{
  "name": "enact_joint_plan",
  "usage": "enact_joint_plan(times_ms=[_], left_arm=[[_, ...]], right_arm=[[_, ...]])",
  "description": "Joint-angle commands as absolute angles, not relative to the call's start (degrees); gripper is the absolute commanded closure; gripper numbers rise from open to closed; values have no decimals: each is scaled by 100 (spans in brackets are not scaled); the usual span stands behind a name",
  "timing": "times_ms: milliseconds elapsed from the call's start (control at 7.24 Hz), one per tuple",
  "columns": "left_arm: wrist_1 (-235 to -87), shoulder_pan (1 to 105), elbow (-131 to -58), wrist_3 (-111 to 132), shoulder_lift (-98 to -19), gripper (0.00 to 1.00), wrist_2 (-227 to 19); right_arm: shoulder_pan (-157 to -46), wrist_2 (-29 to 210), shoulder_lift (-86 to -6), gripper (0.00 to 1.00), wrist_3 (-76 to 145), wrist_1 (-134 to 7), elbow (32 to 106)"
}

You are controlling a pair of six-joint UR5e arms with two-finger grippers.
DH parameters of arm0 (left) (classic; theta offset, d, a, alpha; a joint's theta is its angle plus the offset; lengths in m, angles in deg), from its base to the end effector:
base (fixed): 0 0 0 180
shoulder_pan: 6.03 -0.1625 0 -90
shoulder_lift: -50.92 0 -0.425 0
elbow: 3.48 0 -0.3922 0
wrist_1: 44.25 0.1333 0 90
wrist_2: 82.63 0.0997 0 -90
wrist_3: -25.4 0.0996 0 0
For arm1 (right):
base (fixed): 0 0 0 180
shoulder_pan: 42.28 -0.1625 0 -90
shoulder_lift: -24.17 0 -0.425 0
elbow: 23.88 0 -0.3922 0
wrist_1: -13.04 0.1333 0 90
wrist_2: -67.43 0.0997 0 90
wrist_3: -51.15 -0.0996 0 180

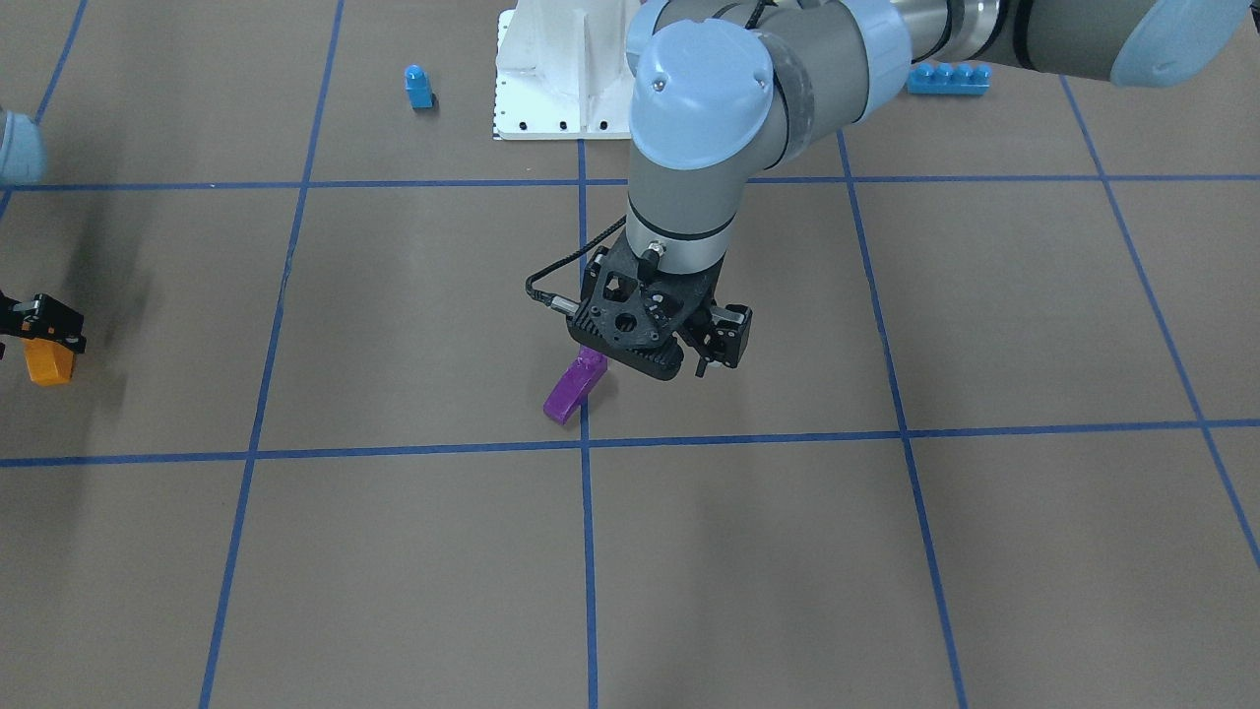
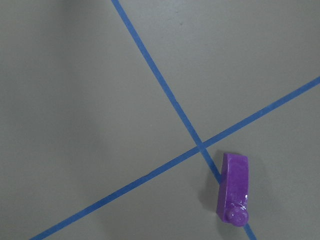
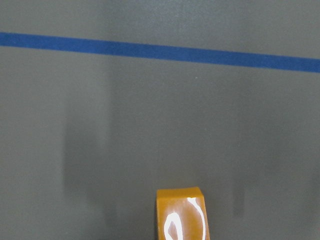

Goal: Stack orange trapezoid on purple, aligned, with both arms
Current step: 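Grasp the orange trapezoid block with the right gripper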

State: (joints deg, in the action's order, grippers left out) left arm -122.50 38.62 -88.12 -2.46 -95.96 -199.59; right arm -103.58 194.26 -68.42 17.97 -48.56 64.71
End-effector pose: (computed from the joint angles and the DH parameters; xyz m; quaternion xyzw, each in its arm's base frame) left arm 0.4598 -0.5781 0.0921 0.1348 0.3732 0.2174 0.8918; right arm -0.1735 -0.4702 0.6458 0.0132 -0.3679 -0.0305 0.9293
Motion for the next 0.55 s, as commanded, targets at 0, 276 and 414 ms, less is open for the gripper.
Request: enact_joint_plan(times_ms=[0, 276, 414], left_arm=[[-12265, 3853, -8847, -246, -9559, 0, -19953], [-12265, 3853, -8856, -246, -9559, 0, -19953], [-12256, 3853, -8856, -246, -9559, 0, -19953]], right_arm=[[-10345, 19434, -6882, 9, 1871, -4848, 6454], [-10336, 19470, -6900, 34, 1863, -4857, 6454], [-10327, 19470, -6909, 41, 1863, -4865, 6445]])
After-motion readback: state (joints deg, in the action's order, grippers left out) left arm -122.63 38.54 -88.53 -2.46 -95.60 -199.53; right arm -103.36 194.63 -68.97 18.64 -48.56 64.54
